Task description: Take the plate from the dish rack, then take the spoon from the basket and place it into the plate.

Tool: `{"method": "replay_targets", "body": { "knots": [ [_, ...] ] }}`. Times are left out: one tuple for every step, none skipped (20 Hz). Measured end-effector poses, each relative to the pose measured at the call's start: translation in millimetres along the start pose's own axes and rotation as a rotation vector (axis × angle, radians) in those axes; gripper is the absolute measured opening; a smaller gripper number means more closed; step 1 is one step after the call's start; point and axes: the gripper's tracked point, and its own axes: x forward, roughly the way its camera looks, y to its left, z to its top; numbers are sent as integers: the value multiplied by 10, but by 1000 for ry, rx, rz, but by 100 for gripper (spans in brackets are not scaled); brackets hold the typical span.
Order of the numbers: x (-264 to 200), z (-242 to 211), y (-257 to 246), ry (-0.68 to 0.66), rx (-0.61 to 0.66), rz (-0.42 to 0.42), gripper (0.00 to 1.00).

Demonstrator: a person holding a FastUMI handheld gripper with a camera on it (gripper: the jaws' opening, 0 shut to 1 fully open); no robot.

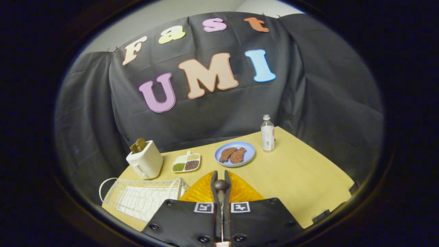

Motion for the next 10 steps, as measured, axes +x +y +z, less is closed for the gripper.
{"method": "replay_targets", "body": {
  "knots": [
    [-62,55,1,-7,4,0,4],
    [-122,94,-11,-14,10,-4,4],
    [-183,114,-26,-14,17,-5,4],
    [-252,108,-25,-11,25,-3,4],
    [-304,101,-47,-10,33,-6,4],
    [-352,69,-80,-6,37,-13,4],
    [-406,33,-109,1,42,-19,4],
    [-453,-16,-119,8,48,-18,4],
    [-489,-71,-127,19,57,-13,4],
    [-524,-150,-141,34,63,-10,4]
  ]
}}
